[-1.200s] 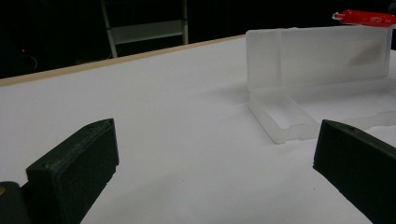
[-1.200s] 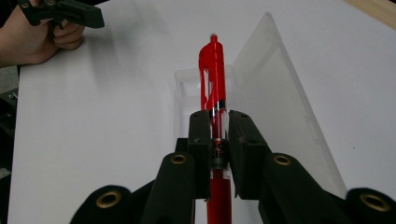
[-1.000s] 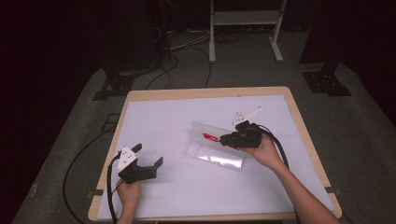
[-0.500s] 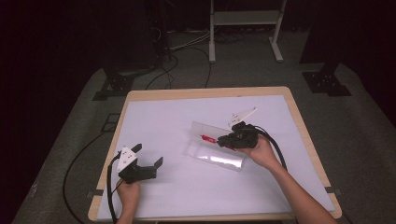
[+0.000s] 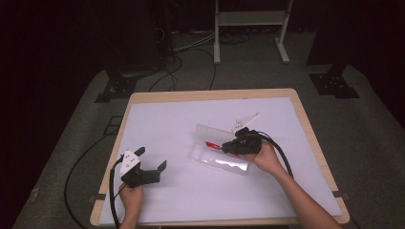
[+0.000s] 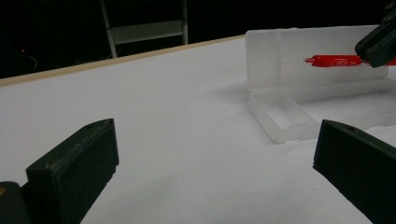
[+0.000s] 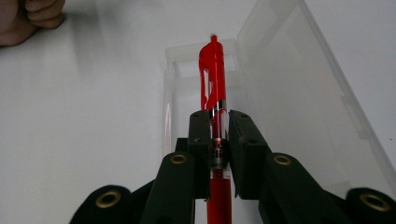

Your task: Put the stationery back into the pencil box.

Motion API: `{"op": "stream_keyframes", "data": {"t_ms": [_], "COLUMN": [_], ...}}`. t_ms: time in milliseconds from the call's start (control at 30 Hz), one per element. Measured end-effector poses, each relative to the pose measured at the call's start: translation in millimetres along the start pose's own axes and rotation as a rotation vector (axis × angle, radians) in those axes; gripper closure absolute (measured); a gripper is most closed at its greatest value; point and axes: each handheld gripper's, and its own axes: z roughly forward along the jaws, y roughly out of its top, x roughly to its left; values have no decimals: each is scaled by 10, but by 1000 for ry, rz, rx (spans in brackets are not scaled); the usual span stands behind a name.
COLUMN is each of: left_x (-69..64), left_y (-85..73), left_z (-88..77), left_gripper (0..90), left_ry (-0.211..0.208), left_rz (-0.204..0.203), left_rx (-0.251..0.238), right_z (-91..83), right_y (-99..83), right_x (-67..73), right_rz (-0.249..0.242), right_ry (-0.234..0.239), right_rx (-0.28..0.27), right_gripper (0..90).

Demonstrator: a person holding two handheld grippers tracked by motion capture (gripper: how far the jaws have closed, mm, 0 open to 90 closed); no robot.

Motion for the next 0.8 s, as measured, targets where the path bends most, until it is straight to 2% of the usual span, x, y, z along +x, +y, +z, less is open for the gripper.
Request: {"op": "stream_keyframes", "data": {"t_ms": [800], "left_x": [-3], "left_y": [0], "left_z": [0], "left_gripper": [0], "left_ry": [-1], "left_rz": [2], "left_rx": [0], "right_z": [145], "right_y": [-159], "right_x": [-1], "right_rz": [18], "right_ry": [4], "right_rx": [36], "right_gripper": [787]}}
